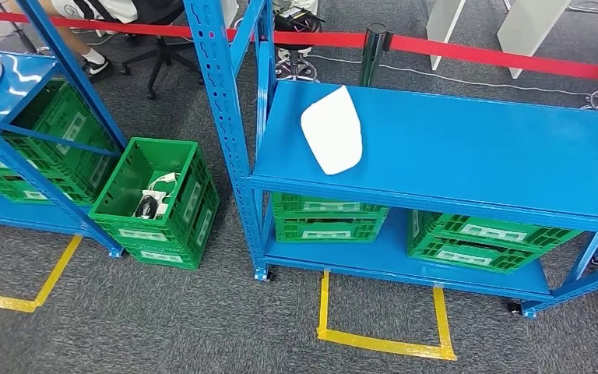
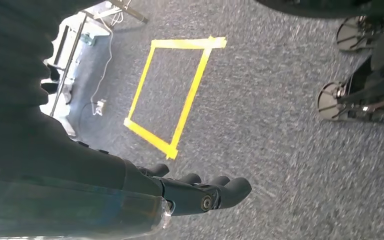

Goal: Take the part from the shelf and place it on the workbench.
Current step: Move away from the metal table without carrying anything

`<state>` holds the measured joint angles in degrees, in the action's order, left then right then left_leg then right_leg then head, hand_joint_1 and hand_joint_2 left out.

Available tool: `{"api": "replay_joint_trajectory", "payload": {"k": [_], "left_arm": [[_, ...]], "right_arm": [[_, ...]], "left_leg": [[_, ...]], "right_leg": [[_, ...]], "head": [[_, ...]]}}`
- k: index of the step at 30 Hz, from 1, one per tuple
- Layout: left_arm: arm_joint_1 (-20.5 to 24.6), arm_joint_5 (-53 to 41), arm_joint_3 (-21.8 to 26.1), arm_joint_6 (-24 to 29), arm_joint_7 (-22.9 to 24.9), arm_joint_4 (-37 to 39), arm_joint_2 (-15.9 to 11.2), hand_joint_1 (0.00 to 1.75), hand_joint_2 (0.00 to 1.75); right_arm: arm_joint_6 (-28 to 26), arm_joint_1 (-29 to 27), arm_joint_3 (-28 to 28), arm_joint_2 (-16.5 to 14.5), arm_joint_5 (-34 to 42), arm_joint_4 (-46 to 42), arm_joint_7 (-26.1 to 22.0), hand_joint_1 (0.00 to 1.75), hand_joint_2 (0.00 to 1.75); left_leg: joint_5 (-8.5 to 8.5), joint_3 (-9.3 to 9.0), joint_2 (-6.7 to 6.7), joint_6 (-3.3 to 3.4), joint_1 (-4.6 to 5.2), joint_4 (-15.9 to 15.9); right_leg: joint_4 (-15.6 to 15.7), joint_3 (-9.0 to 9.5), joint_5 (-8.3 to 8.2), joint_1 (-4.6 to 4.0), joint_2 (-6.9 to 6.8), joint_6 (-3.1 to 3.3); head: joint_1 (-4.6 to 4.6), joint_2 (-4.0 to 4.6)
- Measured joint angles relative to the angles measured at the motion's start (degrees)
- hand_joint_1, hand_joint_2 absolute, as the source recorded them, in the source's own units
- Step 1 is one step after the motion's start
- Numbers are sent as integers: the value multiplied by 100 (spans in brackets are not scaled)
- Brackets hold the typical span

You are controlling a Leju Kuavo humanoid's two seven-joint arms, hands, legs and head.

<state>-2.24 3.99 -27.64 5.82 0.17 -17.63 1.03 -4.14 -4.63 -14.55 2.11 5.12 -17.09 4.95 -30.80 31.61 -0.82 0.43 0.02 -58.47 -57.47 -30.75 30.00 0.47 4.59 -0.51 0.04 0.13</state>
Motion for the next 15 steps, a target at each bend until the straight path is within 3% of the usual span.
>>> {"api": "replay_joint_trajectory", "payload": {"k": [8, 15], "left_arm": [[-366, -329, 1106, -463, -18, -150, -80, 0, 0], [-472, -391, 1761, -542, -33, -245, -106, 0, 0]], "right_arm": [[342, -225, 491, -44, -438, -187, -404, 0, 0], [397, -285, 792, -74, -516, -290, -463, 0, 0]], "left_leg": [[-4, -8, -13, -3, -1, 1], [-4, -14, -30, -3, 0, 1]], "right_leg": [[0, 1, 4, 0, 1, -1], [0, 8, 5, 0, -1, -2]], "head": [[0, 0], [0, 0]]}}
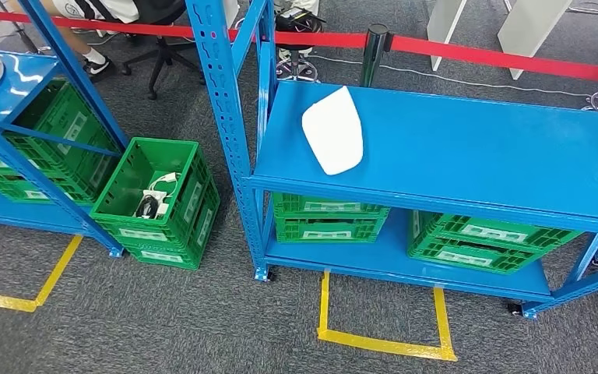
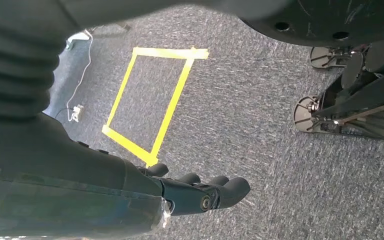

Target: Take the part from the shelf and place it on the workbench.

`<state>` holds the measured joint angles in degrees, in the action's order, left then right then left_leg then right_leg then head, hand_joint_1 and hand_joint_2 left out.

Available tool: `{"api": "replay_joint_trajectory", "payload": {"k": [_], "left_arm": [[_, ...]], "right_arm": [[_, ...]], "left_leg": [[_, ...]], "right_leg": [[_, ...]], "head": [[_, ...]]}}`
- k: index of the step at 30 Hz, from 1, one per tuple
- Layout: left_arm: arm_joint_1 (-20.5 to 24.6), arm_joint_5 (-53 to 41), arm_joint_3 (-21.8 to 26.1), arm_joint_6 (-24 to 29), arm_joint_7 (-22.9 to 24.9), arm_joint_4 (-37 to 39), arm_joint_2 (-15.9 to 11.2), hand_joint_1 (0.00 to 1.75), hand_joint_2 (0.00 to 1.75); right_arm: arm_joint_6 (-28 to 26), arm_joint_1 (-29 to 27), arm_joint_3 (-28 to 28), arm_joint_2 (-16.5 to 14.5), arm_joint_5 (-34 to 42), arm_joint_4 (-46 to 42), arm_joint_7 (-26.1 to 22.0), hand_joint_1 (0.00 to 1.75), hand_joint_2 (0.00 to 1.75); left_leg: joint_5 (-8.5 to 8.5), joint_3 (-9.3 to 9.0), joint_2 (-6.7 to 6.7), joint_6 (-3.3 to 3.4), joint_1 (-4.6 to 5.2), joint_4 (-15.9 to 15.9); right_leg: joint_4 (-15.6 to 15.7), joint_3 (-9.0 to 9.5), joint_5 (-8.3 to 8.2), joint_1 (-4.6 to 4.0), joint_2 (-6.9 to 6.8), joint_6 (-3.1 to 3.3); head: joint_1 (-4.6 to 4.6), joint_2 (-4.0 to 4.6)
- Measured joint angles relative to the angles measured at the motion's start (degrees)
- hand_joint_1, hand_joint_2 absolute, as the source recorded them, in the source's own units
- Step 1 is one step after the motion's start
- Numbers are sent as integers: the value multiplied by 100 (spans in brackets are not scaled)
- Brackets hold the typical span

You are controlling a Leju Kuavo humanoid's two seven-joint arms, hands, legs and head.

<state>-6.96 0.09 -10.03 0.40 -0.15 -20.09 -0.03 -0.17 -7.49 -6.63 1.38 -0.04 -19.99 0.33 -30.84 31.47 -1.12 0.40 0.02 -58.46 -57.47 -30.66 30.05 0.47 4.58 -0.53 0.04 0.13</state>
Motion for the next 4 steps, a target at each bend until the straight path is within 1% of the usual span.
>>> {"api": "replay_joint_trajectory", "payload": {"k": [4], "left_arm": [[-14, -2, 170, -5, 0, -6, -3, 0, 0]], "right_arm": [[2, -14, 84, -9, 0, -11, 0, 0, 0]], "left_leg": [[0, -2, -7, 0, 0, 0]], "right_leg": [[0, 4, 0, 0, -2, -1]], "head": [[0, 0]]}}
